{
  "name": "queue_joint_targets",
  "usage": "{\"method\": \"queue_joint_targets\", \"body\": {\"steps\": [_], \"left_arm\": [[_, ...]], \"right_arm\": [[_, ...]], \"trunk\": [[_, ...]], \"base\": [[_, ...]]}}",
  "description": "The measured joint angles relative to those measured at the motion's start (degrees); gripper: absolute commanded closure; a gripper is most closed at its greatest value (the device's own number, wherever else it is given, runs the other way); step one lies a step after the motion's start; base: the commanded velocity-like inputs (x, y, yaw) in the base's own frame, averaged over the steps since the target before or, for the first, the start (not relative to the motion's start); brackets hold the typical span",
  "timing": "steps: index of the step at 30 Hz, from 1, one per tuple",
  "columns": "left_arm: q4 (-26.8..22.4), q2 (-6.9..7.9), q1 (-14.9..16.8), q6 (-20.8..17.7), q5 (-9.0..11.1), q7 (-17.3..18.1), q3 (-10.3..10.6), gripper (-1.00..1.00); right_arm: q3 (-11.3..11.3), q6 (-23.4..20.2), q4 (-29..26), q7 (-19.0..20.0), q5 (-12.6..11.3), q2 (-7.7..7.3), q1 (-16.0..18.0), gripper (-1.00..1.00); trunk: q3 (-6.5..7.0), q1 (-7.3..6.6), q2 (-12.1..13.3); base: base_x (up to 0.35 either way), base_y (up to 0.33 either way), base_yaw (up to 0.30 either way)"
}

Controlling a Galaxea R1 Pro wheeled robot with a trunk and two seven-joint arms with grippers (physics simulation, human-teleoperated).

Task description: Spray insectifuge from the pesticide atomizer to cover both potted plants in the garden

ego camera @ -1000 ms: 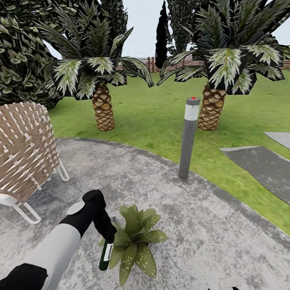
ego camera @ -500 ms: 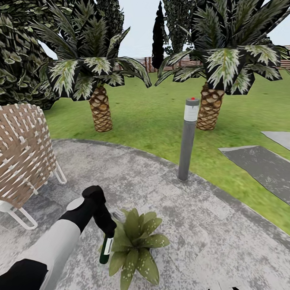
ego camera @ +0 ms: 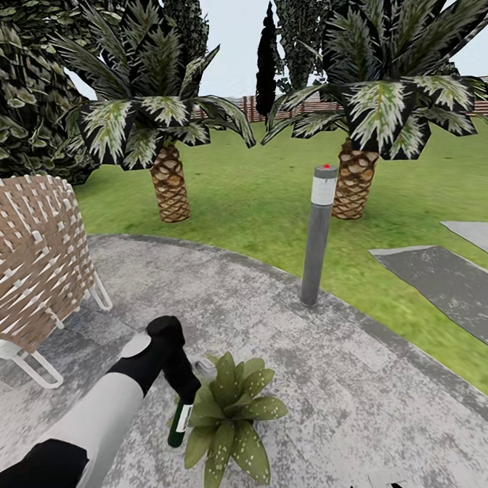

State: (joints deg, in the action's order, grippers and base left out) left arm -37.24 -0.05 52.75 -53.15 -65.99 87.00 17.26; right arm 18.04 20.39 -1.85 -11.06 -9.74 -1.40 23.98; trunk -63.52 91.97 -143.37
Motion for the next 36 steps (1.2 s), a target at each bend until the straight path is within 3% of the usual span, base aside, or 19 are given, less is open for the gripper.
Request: {"method": "queue_joint_targets", "body": {"steps": [6,10,15,18,23,32,36], "left_arm": [[-0.2,0.09,0.5,-0.1,0.0,0.0,-0.2,1.0],[-0.2,1.99,0.5,-0.1,-0.2,0.1,-0.7,1.0],[0.5,2.41,-0.2,0.4,-0.2,0.4,-0.1,1.0],[0.6,3.87,-0.2,2.4,0.4,0.8,-0.1,1.0],[0.6,1.83,-0.2,4.6,0.2,1.0,-0.4,1.0],[1.5,2.01,0.0,5.1,0.0,2.5,0.1,1.0],[1.8,1.88,0.3,7.3,-0.2,2.5,0.2,1.0]], "right_arm": [[0.1,0.0,0.0,0.0,0.0,0.0,0.0,-1.0],[0.1,0.0,0.0,0.0,0.1,0.0,0.0,-1.0],[0.0,0.0,0.0,0.0,0.1,0.0,0.0,-1.0],[0.1,0.0,0.0,0.0,0.1,0.0,0.0,-1.0],[0.0,0.0,0.0,0.0,0.1,0.0,0.0,-1.0],[0.1,0.0,0.0,0.0,0.1,0.0,0.0,-1.0],[0.1,0.0,0.0,0.0,0.1,0.0,0.0,-1.0]], "trunk": [[0.0,0.0,0.0],[0.0,0.0,0.0],[0.0,0.0,0.0],[0.0,0.0,0.0],[0.0,0.0,0.0],[0.0,0.0,0.0],[0.0,0.0,0.0]], "base": [[0.0,0.0,0.0],[0.0,0.0,0.0],[0.0,0.0,0.0],[0.0,0.0,0.0],[0.0,0.0,0.0],[0.0,0.0,0.0],[0.0,0.0,0.0]]}}
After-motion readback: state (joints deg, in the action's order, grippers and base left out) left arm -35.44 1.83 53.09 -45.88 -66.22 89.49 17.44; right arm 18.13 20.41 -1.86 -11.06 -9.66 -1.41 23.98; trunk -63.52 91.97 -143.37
